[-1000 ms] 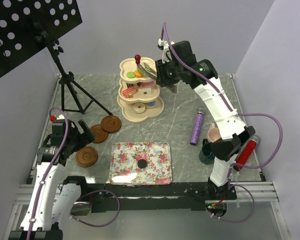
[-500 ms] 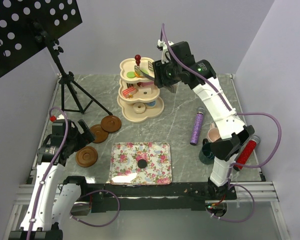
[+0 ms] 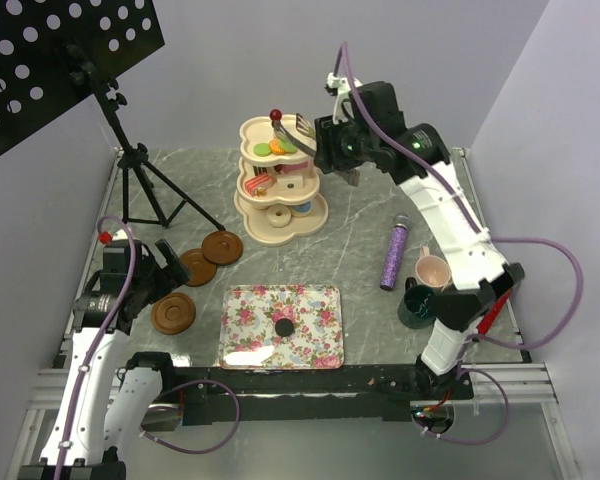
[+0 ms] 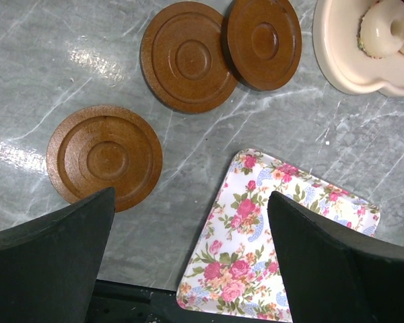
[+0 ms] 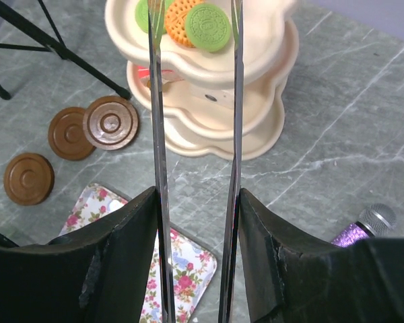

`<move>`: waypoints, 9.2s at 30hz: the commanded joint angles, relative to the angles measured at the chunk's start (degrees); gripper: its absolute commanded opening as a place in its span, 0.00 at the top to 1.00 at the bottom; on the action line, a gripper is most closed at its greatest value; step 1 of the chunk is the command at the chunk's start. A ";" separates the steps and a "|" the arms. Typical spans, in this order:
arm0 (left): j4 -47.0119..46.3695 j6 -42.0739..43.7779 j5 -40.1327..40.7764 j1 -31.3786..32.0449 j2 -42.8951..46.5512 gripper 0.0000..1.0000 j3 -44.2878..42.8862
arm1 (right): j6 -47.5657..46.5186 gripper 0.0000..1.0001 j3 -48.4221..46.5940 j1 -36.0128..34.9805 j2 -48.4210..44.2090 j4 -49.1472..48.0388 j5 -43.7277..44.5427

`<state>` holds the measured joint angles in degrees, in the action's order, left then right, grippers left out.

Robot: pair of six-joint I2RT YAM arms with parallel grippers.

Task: Serve the afternoon tea

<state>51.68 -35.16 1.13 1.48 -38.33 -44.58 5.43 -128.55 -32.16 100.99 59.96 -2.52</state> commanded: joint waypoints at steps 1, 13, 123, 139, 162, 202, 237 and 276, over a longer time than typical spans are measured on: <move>-1.58 0.70 -1.57 -0.16 0.71 0.00 -0.42 | 0.90 0.45 3.46 -1.67 -10.36 -3.97 1.64; -1.58 0.53 -1.48 -0.16 1.76 0.00 -0.42 | 7.74 0.46 40.89 -16.43 -34.96 -6.61 10.00; -0.97 -0.53 -1.30 -0.16 1.76 0.00 -0.60 | -3.50 0.64 19.30 4.30 -13.54 -14.35 -4.86; -0.88 -0.53 -1.30 -0.16 1.59 0.00 -0.60 | -2.97 0.52 19.22 5.09 -10.82 -13.47 -6.44; -0.97 -0.35 -1.30 -0.16 1.41 0.00 -0.51 | -1.31 0.41 15.96 5.09 -15.11 -14.61 -5.65; -1.58 0.79 -1.74 -0.24 1.50 0.00 -0.33 | -14.30 0.48 75.64 -17.67 -34.11 -15.50 -14.62; -2.02 1.58 -3.06 -0.16 1.24 0.00 -0.16 | -9.12 0.37 70.11 -22.33 -12.84 -4.42 -0.73; -8.25 -3.51 -3.93 -0.07 -5.69 0.10 -4.29 | -1.13 0.12 64.92 -10.21 -40.95 -15.83 5.77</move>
<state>49.28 -36.45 -1.39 1.48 -39.92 -47.07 0.25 -62.74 -46.06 65.52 50.13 -1.39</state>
